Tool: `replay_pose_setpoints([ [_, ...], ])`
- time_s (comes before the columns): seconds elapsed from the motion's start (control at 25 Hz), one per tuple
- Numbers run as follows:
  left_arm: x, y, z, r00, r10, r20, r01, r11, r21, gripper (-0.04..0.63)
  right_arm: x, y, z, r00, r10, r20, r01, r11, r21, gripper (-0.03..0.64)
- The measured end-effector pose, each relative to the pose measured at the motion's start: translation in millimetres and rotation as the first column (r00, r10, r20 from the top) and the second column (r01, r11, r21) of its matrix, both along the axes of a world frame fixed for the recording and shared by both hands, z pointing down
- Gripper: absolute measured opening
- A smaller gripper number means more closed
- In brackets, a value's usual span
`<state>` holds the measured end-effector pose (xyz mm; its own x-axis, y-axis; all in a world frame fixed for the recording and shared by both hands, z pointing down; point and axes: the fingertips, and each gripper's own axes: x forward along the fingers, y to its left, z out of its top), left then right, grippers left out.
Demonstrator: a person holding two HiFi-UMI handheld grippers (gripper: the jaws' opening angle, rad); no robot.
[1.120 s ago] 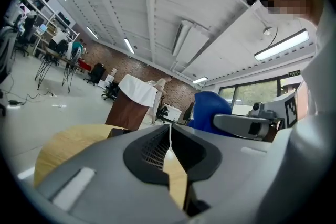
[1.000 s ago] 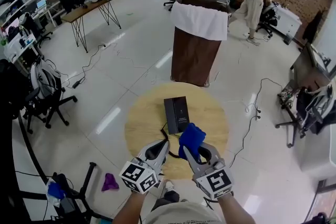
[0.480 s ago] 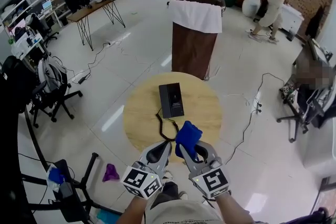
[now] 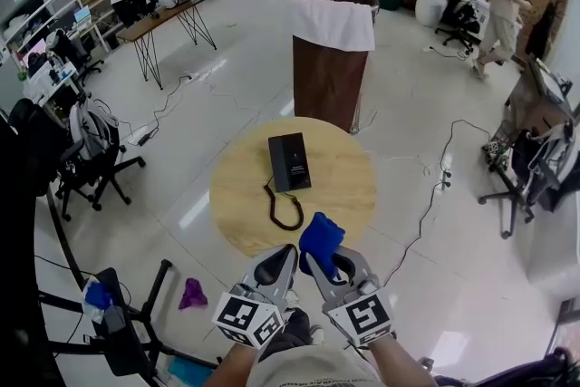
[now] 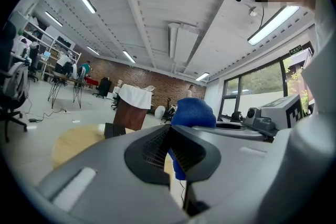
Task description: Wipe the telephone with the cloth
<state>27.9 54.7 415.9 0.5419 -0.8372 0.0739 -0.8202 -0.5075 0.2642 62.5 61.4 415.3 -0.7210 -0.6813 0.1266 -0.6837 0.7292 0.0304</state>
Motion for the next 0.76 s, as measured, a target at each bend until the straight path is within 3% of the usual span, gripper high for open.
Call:
replay_pose_setpoints([
  [0.76, 22, 28, 10, 1.000, -0.003, 0.014, 0.003, 1.000, -0.019, 0.000, 24, 23, 8, 0.999, 0.030, 0.019, -0.029, 0.999, -0.021, 0.061],
])
